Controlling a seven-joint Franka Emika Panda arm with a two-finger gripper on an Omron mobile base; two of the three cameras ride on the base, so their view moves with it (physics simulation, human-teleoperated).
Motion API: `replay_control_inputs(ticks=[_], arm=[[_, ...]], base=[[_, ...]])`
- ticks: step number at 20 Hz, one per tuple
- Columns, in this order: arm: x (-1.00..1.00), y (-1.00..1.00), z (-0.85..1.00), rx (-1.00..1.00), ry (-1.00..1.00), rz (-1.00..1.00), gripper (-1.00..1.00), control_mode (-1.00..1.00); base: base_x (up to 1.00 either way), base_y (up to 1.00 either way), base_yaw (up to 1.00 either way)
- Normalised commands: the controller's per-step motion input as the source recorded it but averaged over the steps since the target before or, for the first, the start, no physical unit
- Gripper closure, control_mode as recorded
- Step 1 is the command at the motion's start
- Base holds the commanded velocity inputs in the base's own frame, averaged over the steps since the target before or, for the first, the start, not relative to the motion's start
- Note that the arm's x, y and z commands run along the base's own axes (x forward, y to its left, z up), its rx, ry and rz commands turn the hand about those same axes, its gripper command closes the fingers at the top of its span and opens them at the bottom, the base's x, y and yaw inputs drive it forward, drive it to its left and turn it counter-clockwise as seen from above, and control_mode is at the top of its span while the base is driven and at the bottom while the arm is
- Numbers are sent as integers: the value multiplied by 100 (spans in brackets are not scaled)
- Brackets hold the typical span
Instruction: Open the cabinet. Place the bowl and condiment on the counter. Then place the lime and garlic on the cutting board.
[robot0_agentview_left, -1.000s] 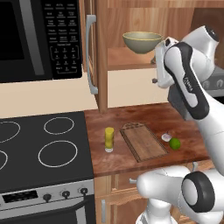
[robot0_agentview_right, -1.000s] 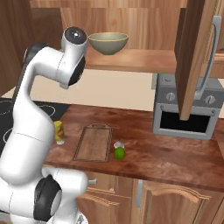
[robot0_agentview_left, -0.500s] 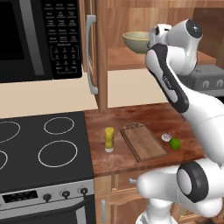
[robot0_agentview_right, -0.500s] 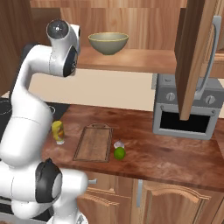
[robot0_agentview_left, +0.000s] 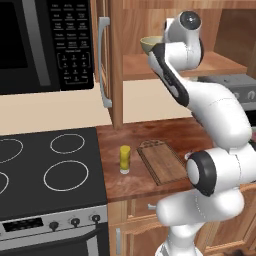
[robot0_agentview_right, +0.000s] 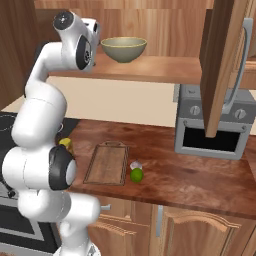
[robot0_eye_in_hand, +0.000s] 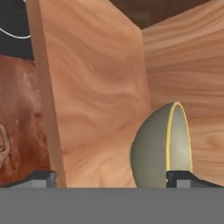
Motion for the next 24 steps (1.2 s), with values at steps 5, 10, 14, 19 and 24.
replay_control_inputs(ticks=[5,10,14,19,24], arm=[[78,0,0,-10,0,-20,-100,-100],[68,-4,0,-3,0,-14,-100,-100],[48,-21,0,0,0,-8,-100,-100],[42,-29,-6,0,0,-5,-100,-100],[50,-25,-19,0,0,-3,-100,-100]], base=[[0,0,0],[0,0,0],[0,0,0],[0,0,0],[0,0,0]])
